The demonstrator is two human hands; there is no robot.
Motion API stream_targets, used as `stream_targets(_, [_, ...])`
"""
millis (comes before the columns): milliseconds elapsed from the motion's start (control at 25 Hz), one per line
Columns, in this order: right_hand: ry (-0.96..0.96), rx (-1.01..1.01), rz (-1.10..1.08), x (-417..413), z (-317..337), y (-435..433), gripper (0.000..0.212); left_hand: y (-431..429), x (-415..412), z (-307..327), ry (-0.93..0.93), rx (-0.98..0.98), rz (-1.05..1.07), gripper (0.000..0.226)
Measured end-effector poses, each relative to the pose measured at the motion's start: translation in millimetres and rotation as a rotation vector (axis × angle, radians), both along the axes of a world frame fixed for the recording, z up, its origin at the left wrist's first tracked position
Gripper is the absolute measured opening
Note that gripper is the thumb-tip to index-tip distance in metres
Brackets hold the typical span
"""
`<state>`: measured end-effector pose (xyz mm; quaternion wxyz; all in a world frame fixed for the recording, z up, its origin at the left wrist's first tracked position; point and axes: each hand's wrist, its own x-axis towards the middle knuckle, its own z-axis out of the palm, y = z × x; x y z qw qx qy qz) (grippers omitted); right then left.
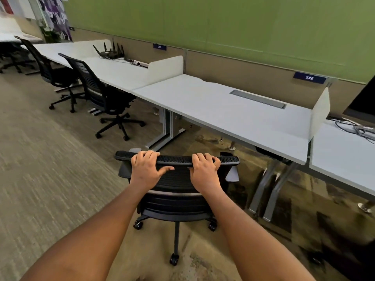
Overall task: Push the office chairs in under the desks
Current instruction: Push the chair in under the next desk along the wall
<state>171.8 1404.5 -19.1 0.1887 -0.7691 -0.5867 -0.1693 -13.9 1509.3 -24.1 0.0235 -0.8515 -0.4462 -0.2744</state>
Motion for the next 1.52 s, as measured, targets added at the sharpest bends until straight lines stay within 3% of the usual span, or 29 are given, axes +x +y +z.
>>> stream_targets(680, [0.019, -0.061, -0.221, 97.2, 4.1, 143.6, 0.035, 164.3, 119.3, -14.0, -0.100, 0.119, -0.198, 0.075])
stream_targets(1240, [0.050, -0.059, -0.291, 106.7, 2.4, 221.9, 0.034, 262.2, 143.6, -12.4, -0.120, 0.069, -0.315, 0.069])
stream_targets(1520, [0.053, -0.320, -0.316, 107.9, 16.3, 229.9, 0.067, 268.2, 149.3, -3.9, -0.019, 0.008, -0.291, 0.068])
